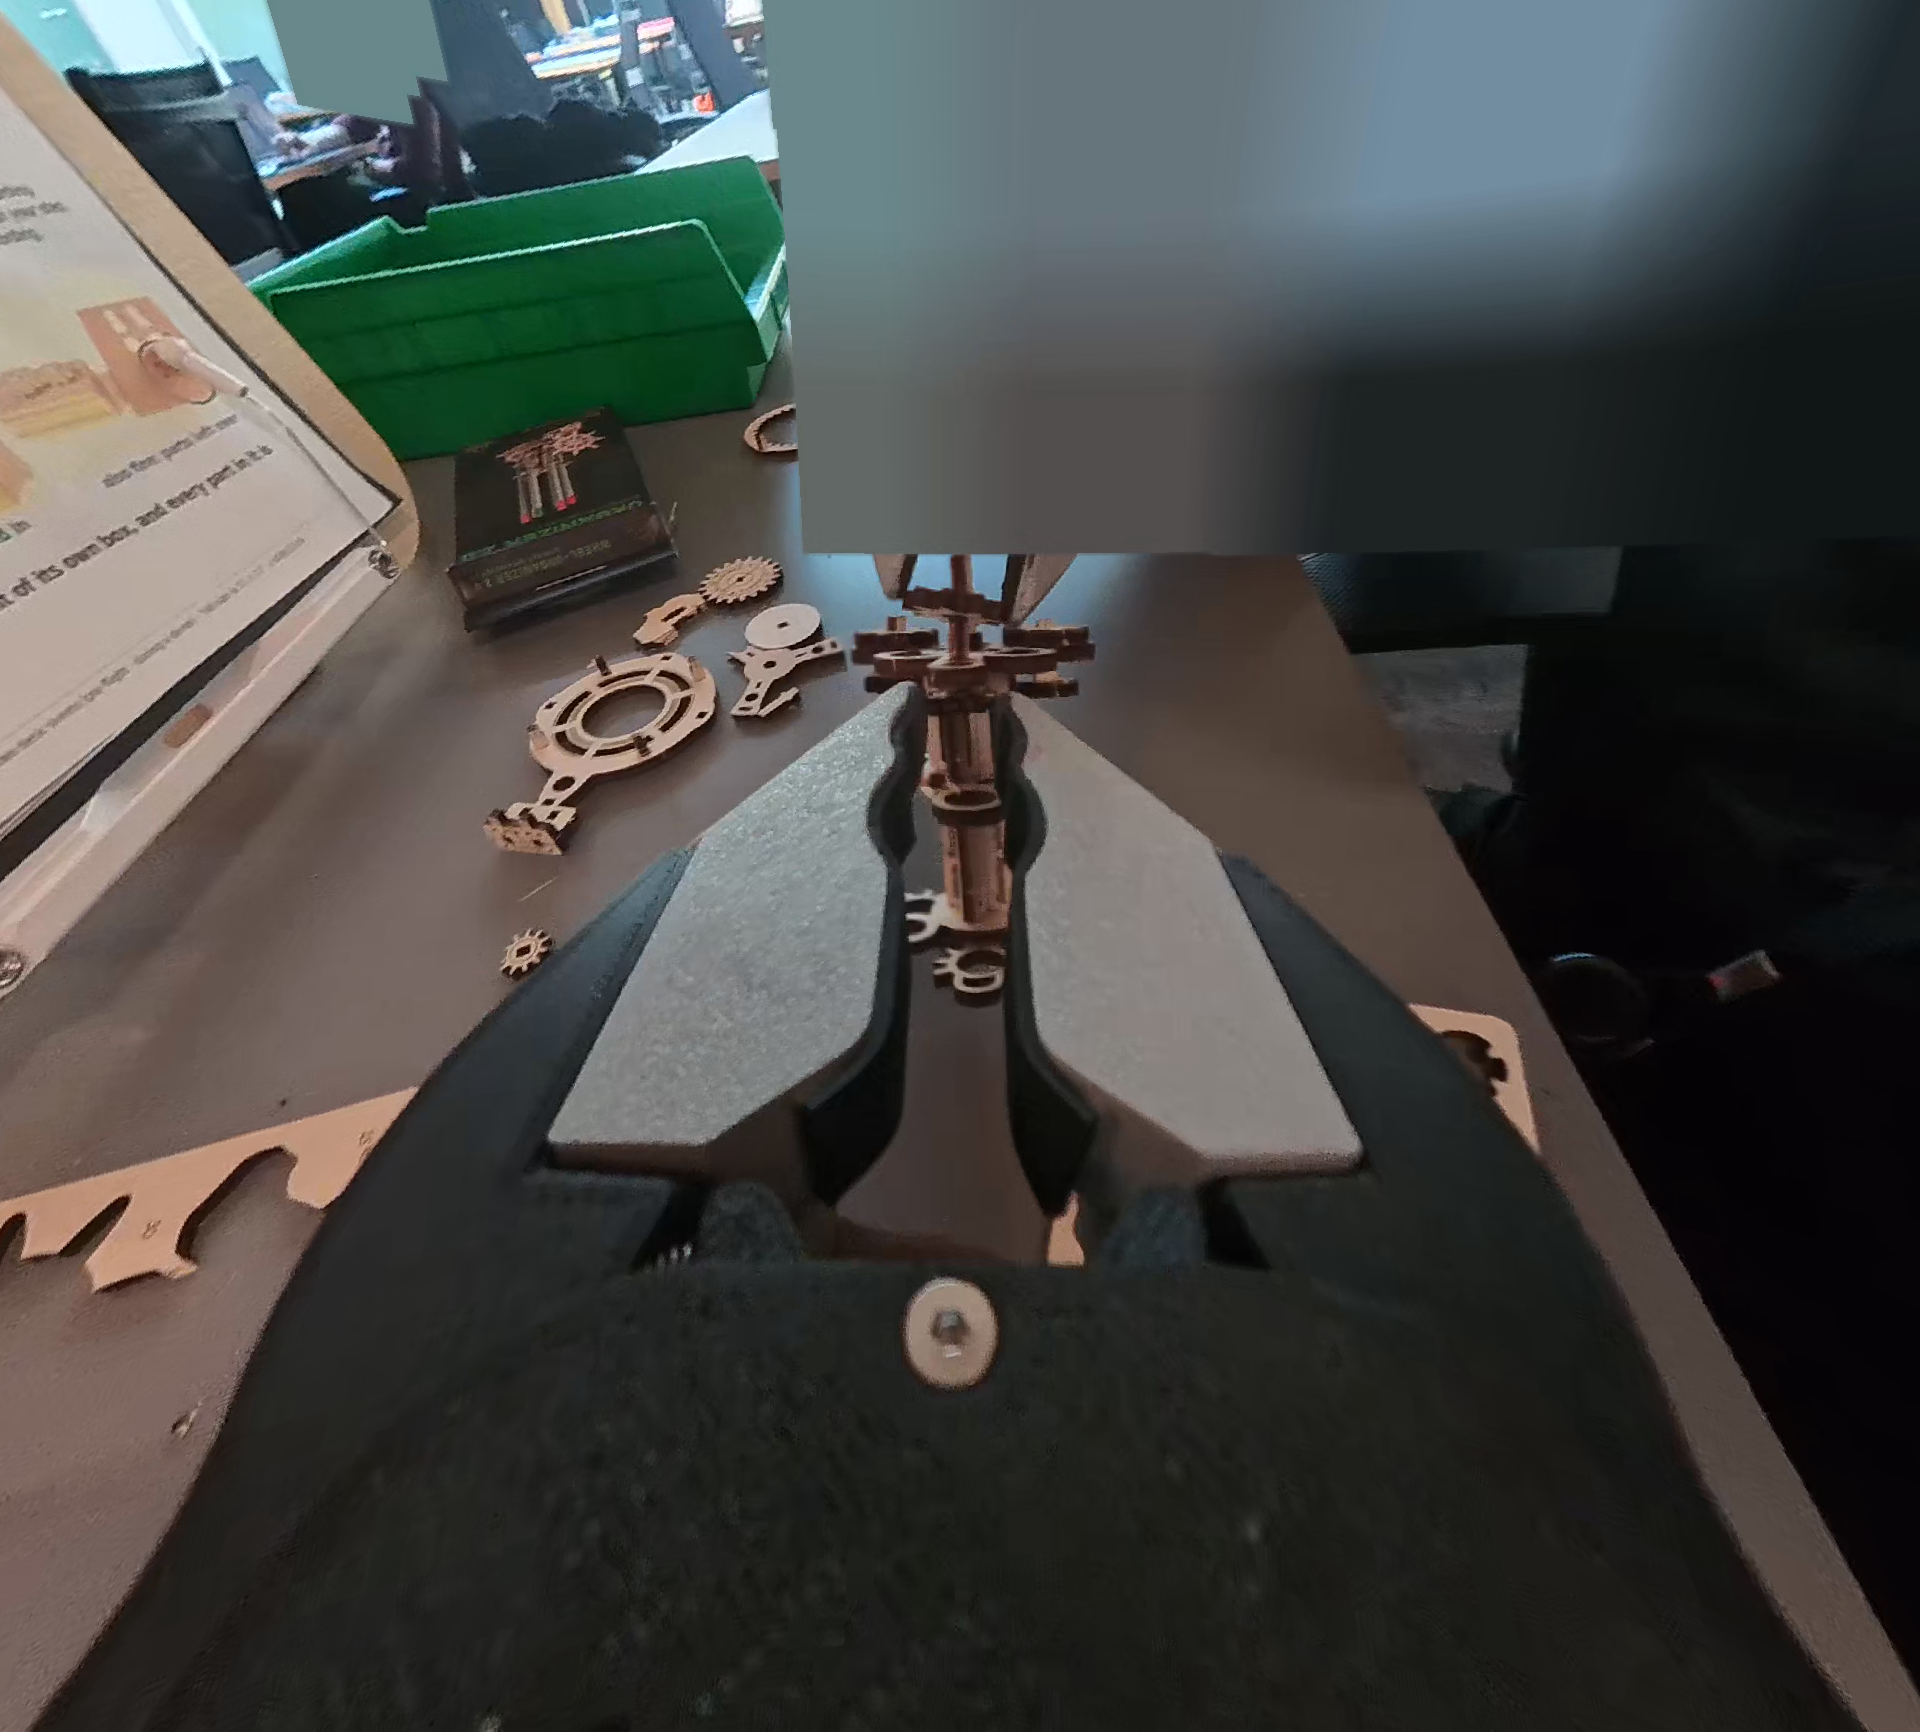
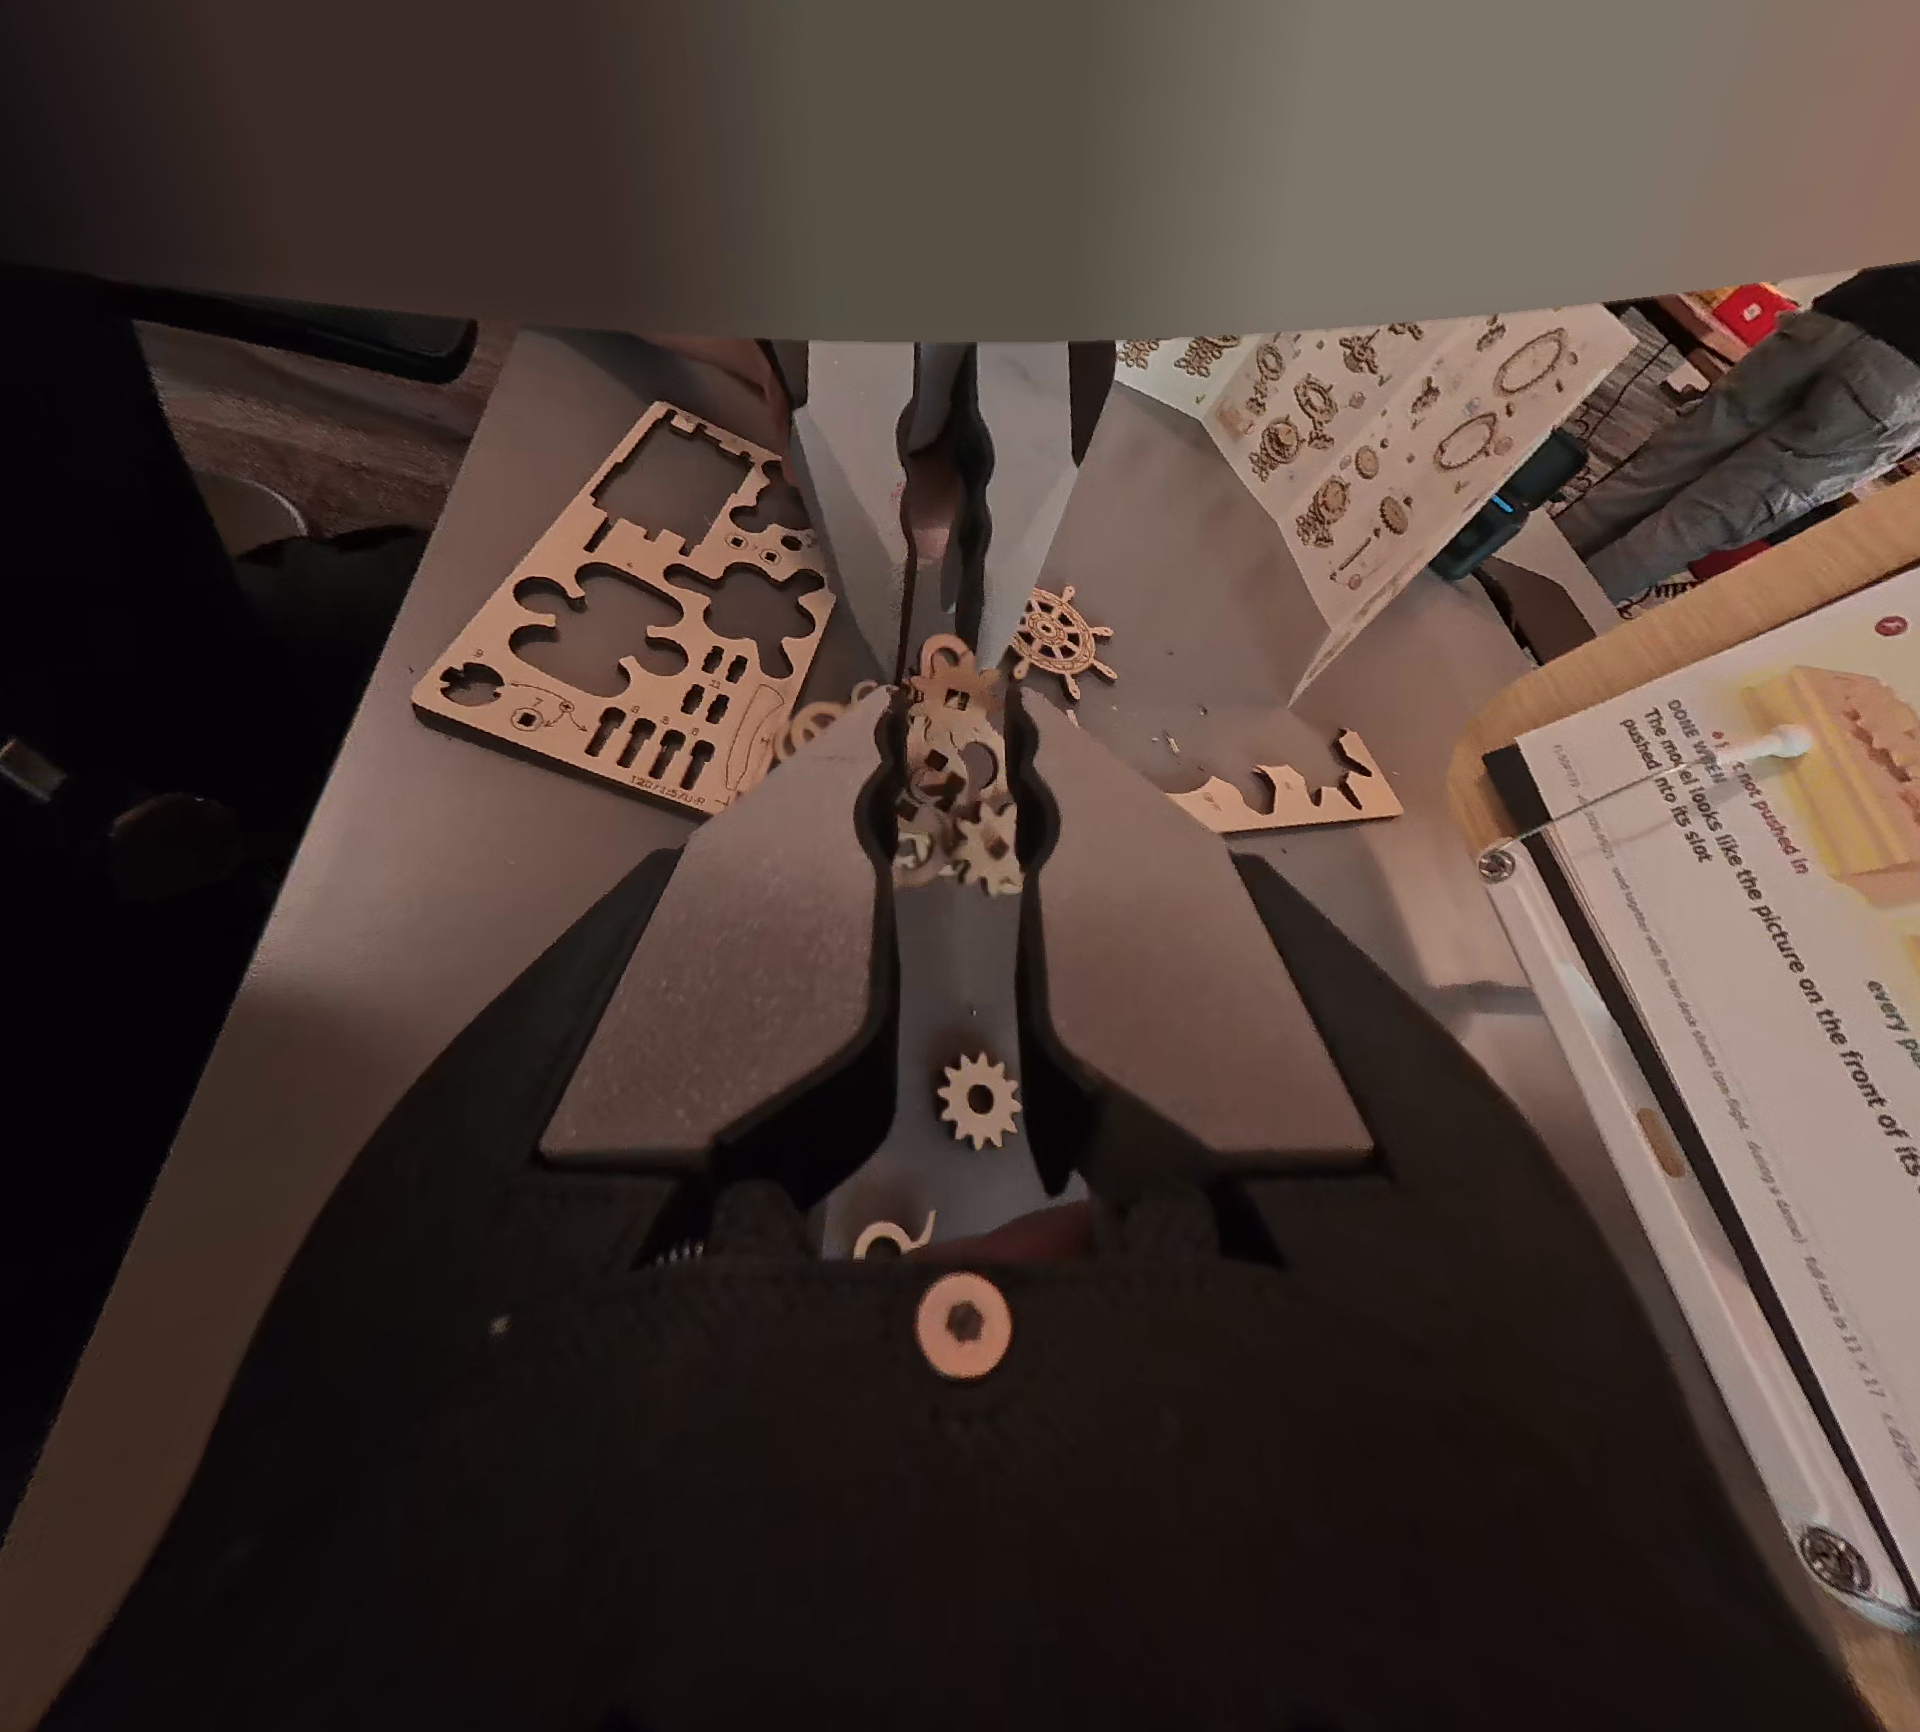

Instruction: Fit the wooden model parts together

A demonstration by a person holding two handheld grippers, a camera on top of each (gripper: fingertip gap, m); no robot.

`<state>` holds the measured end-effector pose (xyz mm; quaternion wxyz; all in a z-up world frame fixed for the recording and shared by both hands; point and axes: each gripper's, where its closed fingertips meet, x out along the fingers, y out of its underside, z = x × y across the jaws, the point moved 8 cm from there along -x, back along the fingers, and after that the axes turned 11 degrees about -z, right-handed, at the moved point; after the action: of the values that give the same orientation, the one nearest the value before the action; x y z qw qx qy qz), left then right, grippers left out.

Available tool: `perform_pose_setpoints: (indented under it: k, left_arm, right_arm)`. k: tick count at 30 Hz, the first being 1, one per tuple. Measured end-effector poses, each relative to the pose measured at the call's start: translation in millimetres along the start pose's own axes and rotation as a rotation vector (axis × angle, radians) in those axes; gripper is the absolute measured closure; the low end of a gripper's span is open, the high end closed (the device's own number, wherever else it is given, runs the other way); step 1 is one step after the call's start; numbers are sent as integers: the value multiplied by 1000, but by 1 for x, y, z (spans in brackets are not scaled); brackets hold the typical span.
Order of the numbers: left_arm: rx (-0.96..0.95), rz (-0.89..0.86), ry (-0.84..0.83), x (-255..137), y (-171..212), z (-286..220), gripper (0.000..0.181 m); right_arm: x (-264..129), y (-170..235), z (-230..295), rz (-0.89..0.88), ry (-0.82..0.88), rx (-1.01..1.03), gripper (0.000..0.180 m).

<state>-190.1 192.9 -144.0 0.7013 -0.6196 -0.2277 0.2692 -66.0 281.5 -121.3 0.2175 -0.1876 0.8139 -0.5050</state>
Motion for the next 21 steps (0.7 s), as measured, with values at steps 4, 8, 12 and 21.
perform_pose_setpoints:
  k: [4, 8, 12, 21]
  left_arm:
    - [2, -25, 28, -2, -2, -2, 171]
    - [23, -3, 36, 0, 0, -5, 171]
    - [25, 6, 49, 1, 0, -6, 171]
    - [13, 69, 67, 3, 4, -9, 171]
  right_arm:
    - [0, -4, 4, -12, -18, -8, 165]
    - [1, -4, 6, -4, -35, -11, 165]
    - [-1, -3, 7, 6, -51, -7, 165]
    - [1, 3, 9, 42, -99, 25, 165]
